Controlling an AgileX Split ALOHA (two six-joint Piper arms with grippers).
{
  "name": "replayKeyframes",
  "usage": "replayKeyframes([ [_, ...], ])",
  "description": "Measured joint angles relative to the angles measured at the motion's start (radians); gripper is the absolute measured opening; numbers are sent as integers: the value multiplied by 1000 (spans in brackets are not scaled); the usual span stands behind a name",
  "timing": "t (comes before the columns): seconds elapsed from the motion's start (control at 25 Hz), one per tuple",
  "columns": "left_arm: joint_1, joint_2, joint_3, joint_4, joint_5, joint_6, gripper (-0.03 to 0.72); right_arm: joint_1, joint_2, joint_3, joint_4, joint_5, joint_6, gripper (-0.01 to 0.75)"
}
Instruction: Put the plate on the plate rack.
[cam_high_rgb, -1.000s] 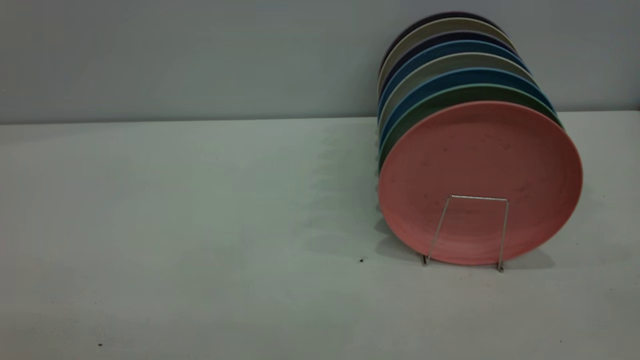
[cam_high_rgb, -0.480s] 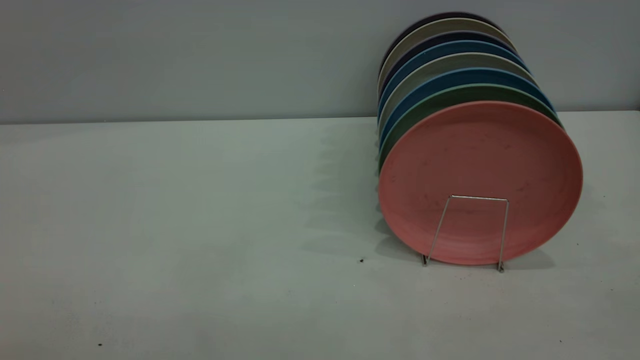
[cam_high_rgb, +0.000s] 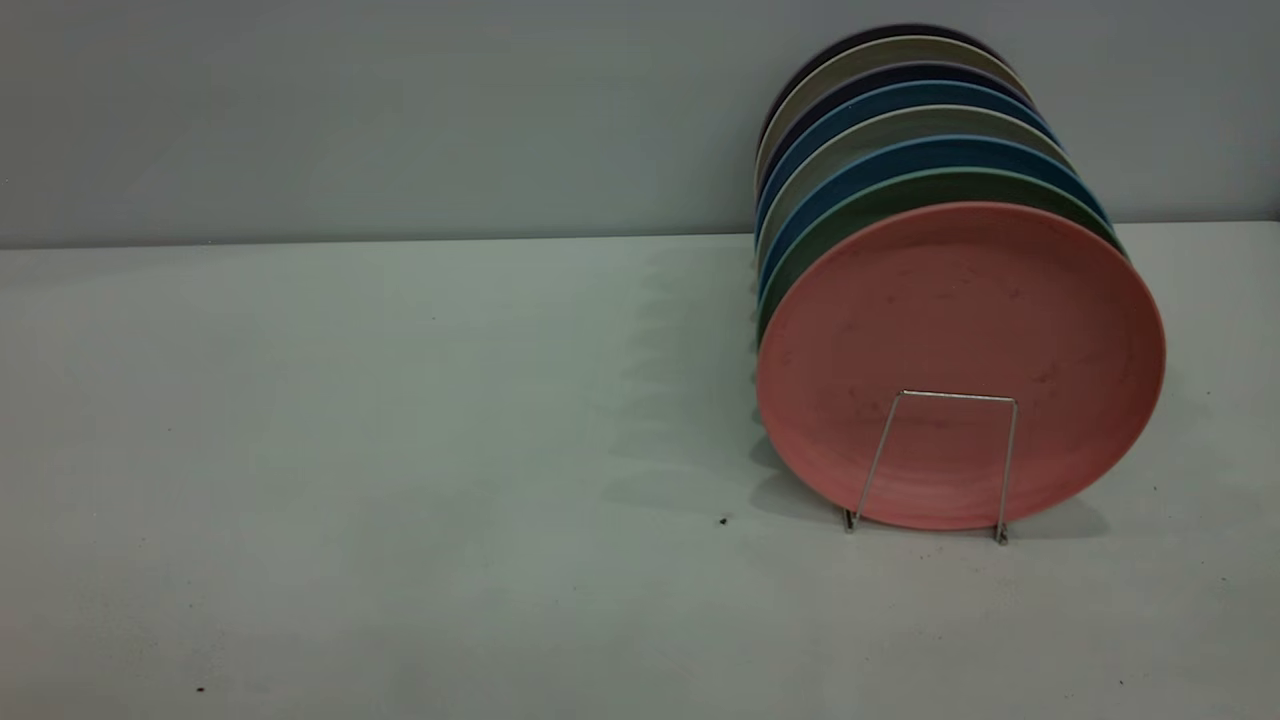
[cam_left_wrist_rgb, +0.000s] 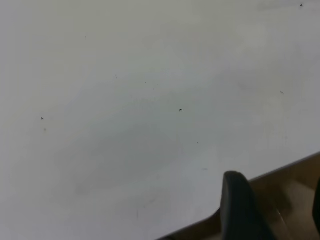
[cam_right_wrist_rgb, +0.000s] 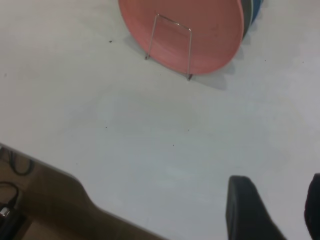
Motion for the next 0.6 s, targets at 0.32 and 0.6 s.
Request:
replayKeyframes([
  [0.32, 0, -4, 0, 0, 0, -1, 392, -1, 0, 0, 0, 0, 0, 302],
  [0.6, 88, -40, 1, 0, 0, -2, 392, -201, -5, 0, 6, 0, 0, 302],
])
